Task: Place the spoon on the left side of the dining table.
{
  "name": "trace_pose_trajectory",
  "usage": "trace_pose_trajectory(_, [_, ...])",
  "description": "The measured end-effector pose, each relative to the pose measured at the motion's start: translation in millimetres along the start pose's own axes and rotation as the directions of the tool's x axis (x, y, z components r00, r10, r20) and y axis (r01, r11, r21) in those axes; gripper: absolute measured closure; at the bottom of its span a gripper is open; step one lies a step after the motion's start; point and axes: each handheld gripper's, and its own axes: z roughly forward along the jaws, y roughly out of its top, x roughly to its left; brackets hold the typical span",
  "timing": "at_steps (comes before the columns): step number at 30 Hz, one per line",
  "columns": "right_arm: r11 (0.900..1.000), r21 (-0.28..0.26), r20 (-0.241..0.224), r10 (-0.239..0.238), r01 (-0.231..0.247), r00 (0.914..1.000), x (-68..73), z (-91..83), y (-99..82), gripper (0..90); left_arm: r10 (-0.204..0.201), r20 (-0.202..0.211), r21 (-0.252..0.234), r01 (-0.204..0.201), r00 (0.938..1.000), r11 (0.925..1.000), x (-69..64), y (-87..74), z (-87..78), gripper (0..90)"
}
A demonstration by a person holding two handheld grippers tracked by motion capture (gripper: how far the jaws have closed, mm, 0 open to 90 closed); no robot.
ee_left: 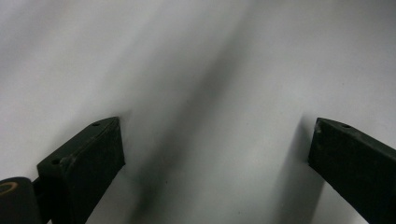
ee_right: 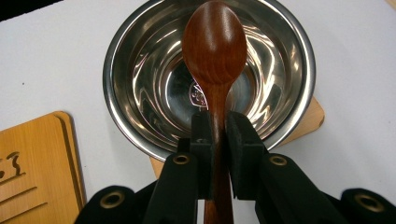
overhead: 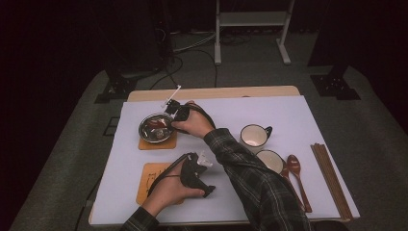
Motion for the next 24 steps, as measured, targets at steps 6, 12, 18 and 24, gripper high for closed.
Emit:
trace_pose_trajectory(6, [0.9999, 0.003, 0.0, -0.012, 0.012, 0.9999, 1.5, 2.2, 0.4, 80.4, -0.001, -0.001, 0.0, 0.001, 1.0, 1.0, -0.1, 0.0, -0.1, 2.0])
trace_pose_trajectory(12, [0.9999, 0.007, 0.0, -0.014, 0.014, 0.9999, 1.8, 3.1, 0.5, 80.3, -0.001, -0.001, 0.001, 0.001, 1.0, 1.0, -0.1, 0.0, -0.1, 2.0])
trace_pose_trajectory(18, [0.9999, 0.01, -0.001, -0.012, 0.012, 0.9999, 2.3, 3.5, 0.6, 80.2, -0.001, -0.001, 0.0, 0.001, 1.0, 1.0, -0.1, 0.0, 0.0, 2.1])
trace_pose_trajectory(24, [0.9999, 0.009, -0.008, -0.011, 0.011, 0.9999, 2.6, 3.5, 0.6, 77.6, -0.001, -0.001, 0.0, 0.001, 1.0, 1.0, 0.0, 0.0, 0.0, 2.0])
